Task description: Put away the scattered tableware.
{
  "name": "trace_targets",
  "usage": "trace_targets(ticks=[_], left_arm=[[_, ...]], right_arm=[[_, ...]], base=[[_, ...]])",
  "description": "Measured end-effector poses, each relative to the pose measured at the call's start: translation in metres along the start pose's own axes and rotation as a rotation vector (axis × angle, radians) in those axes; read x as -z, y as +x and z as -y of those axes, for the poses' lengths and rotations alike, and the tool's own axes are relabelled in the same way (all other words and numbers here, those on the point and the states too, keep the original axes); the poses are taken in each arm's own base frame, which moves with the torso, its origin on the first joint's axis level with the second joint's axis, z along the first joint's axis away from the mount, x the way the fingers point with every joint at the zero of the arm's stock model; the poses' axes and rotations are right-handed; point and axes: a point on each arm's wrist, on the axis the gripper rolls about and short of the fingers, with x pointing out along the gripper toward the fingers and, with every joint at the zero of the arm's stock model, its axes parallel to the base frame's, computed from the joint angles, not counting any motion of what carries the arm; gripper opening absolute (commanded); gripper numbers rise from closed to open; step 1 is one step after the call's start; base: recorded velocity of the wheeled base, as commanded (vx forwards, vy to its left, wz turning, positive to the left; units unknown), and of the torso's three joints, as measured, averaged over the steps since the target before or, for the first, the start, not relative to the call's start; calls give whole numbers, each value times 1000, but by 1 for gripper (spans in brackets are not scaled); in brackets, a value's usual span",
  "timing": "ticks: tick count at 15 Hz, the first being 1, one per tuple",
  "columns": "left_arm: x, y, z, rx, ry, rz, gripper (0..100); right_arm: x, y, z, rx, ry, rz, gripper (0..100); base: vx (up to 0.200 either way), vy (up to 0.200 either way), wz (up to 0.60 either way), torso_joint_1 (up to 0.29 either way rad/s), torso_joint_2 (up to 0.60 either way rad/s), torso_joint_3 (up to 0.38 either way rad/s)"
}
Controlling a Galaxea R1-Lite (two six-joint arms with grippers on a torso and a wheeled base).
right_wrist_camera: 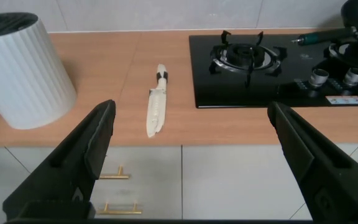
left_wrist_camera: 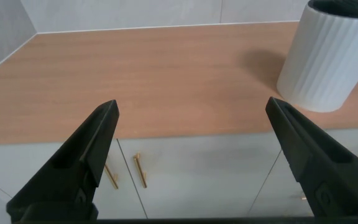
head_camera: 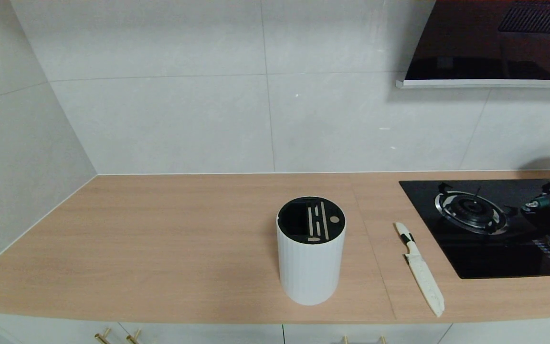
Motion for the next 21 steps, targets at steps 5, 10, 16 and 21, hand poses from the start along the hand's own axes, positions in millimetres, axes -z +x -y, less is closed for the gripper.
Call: trace_targets(ticks=[5, 10, 16, 21], left_arm=[[0, 0, 0, 0, 0, 0, 100], [0, 0, 0, 0, 0, 0, 100], [0, 0, 0, 0, -5, 0, 100], [0, 0, 0, -1, -5, 0, 100]], right_arm=[[0, 0, 0, -1, -7, 0, 100], [-3, -1, 0, 5, -24, 18, 100], [-51, 2, -1, -37, -14, 11, 100], [-95, 67, -3, -56, -10, -273, 100]], base=[[0, 0, 0, 0, 0, 0], [0, 0, 0, 0, 0, 0], [0, 0, 0, 0, 0, 0], [0, 0, 0, 0, 0, 0]])
